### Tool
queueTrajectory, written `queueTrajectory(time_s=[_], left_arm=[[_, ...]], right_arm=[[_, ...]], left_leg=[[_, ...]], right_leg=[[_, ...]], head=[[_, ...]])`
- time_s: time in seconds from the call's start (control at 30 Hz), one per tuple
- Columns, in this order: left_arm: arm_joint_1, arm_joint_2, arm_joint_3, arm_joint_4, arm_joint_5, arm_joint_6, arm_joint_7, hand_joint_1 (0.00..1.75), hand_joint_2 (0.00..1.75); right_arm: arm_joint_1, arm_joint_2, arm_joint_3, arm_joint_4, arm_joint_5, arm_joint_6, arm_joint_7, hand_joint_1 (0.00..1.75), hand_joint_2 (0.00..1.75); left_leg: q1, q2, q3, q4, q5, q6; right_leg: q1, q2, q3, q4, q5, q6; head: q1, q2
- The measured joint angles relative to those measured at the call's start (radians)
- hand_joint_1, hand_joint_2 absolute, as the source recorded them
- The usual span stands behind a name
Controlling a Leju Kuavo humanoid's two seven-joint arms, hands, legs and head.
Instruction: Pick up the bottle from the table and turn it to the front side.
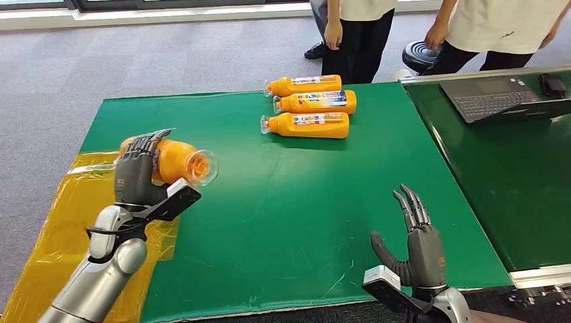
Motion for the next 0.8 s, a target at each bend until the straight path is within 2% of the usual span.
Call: queueTrajectory(time_s=[0.1,0.27,0.43,0.8], left_arm=[[0.045,0.061,0.024,-0.039,-0.055,0.015,0.009,1.75,1.75],[0.070,0.082,0.038,-0.059,-0.079,0.018,0.014,1.75,1.75],[0.197,0.147,0.111,-0.162,-0.208,0.041,0.047,1.75,1.75],[0.337,0.172,0.192,-0.250,-0.282,0.027,0.089,1.75,1.75]], right_arm=[[0.003,-0.001,0.000,0.000,-0.001,-0.004,-0.004,0.00,1.75],[0.003,-0.001,0.000,0.000,0.002,-0.003,-0.003,0.00,1.75],[0.016,-0.001,0.002,0.000,0.023,-0.019,0.003,0.00,1.75],[0.076,-0.001,0.002,-0.022,0.058,-0.039,0.028,0.00,1.75]], left_leg=[[0.000,0.001,0.000,0.000,0.000,0.000],[0.000,0.001,0.000,0.000,0.000,0.000],[0.000,0.000,0.000,0.000,0.000,0.000],[0.000,0.000,-0.001,0.000,0.000,0.000]], right_leg=[[0.000,0.001,-0.001,0.000,0.000,0.000],[0.000,0.000,-0.001,0.000,0.000,0.000],[-0.001,0.000,-0.001,0.000,-0.001,0.000],[0.000,0.000,-0.001,0.000,-0.001,-0.001]], head=[[0.000,0.000],[0.000,0.000],[0.000,0.000],[0.000,0.000]])
